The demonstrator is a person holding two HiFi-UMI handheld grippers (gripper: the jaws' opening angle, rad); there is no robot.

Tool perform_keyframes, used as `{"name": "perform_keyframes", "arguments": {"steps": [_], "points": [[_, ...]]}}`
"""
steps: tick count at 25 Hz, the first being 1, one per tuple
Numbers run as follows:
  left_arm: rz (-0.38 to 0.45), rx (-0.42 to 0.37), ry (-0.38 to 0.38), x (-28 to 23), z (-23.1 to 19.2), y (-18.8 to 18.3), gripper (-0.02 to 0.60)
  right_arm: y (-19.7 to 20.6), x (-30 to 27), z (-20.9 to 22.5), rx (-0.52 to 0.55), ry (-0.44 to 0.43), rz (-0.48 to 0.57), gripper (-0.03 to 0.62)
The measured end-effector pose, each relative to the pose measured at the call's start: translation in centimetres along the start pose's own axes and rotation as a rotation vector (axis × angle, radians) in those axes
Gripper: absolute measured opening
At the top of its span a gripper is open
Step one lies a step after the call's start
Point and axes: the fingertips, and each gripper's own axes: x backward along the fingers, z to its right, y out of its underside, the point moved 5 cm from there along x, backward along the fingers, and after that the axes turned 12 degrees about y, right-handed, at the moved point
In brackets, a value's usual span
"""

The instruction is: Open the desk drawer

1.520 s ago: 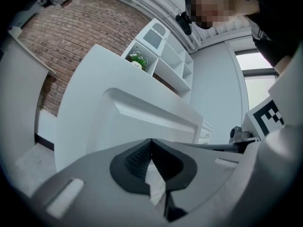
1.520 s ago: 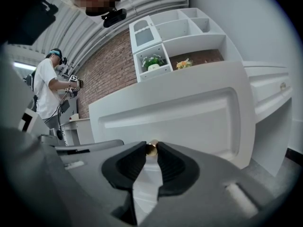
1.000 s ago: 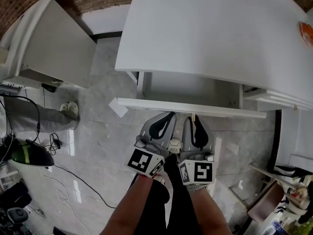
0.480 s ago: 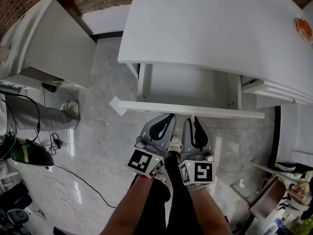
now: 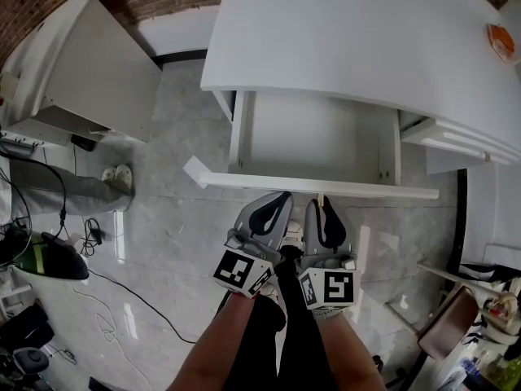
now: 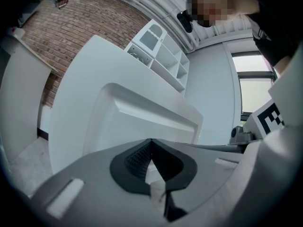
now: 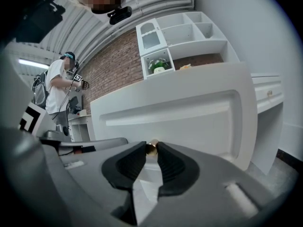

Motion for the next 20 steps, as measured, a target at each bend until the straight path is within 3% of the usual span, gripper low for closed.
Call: {"name": "perform_keyframes", "arguments": {"steps": [20], "points": [[-0.021, 0.009, 0.008, 3.0, 3.2, 1.2, 0.002, 1.0, 4.4, -0.4, 0.019, 0.001, -0.014, 0.072]]}}
